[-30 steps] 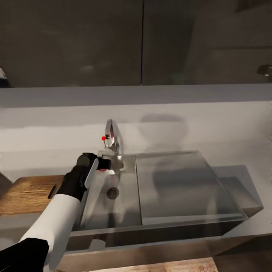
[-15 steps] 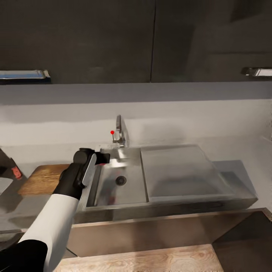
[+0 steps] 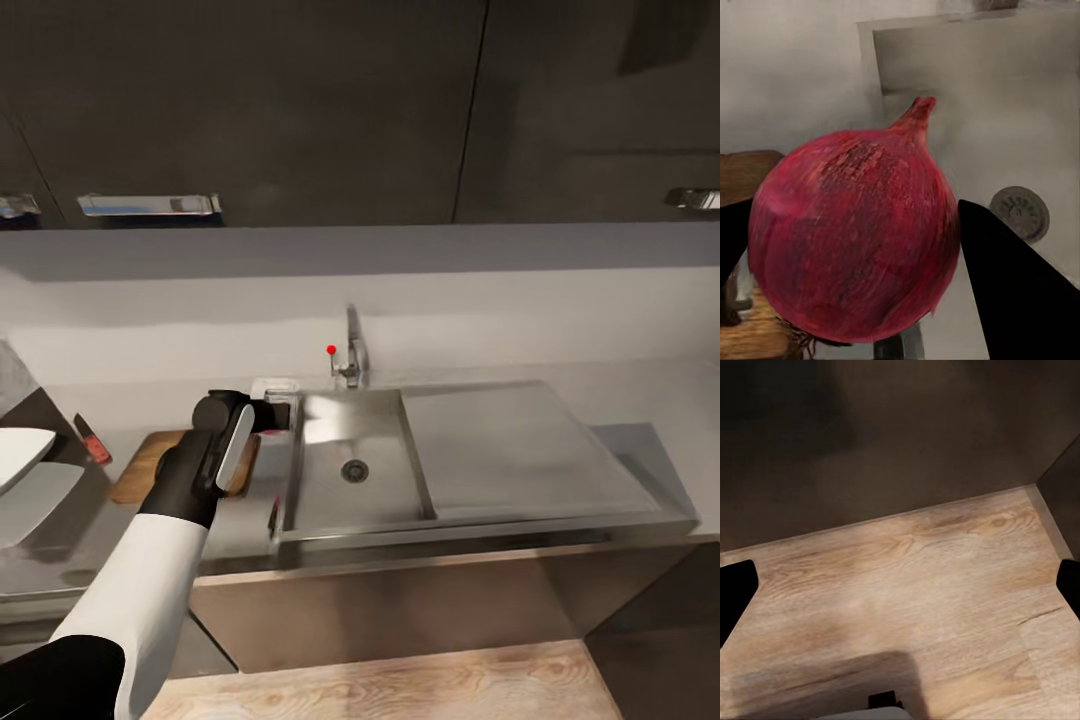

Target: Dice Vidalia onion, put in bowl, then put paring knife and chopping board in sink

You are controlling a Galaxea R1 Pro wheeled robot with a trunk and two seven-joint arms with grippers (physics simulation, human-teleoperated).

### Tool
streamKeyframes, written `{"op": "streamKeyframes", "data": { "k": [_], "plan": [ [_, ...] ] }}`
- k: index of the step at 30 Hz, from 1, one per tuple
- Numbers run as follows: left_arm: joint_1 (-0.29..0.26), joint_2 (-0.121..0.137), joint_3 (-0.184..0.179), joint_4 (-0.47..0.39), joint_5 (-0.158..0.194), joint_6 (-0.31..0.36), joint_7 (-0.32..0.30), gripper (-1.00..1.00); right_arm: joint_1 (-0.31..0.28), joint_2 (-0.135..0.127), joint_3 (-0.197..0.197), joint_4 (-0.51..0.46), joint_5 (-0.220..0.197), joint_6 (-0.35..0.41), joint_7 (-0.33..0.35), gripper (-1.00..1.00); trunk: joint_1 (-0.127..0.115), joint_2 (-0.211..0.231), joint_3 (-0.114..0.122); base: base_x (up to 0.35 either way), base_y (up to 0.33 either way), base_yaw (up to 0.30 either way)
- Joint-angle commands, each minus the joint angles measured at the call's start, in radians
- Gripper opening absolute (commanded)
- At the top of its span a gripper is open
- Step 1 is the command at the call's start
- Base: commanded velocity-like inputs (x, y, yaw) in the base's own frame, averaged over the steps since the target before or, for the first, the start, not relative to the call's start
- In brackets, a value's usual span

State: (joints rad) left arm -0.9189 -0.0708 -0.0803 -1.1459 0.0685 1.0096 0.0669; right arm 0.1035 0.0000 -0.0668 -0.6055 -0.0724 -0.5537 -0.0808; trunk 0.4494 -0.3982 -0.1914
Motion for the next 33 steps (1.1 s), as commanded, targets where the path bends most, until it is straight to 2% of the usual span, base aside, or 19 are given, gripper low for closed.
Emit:
{"op": "streamKeyframes", "data": {
  "k": [1,14,20,33],
  "plan": [
    [-0.001,0.0,-0.001,0.0,0.006,0.004,0.005,-1.0,0.0,0.0,0.001,-0.002,-0.007,-0.002,0.001,1.0,0.001,-0.002,0.0,-0.003,0.302,0.0],
    [0.0,0.0,-0.001,0.01,0.007,0.004,0.005,-1.0,0.0,0.0,0.001,-0.002,-0.007,-0.002,0.001,1.0,0.001,-0.002,0.02,-0.005,0.302,0.0],
    [0.0,0.0,-0.001,0.015,0.007,0.003,0.005,-1.0,0.001,0.0,0.001,-0.002,-0.007,-0.002,0.001,1.0,0.001,-0.002,0.03,-0.119,0.281,0.0],
    [0.0,0.0,-0.001,0.087,0.006,-0.002,0.004,-1.0,0.001,0.0,0.001,-0.002,-0.007,-0.002,0.001,1.0,0.001,-0.002,0.047,-0.104,0.249,0.0]
  ]
}}
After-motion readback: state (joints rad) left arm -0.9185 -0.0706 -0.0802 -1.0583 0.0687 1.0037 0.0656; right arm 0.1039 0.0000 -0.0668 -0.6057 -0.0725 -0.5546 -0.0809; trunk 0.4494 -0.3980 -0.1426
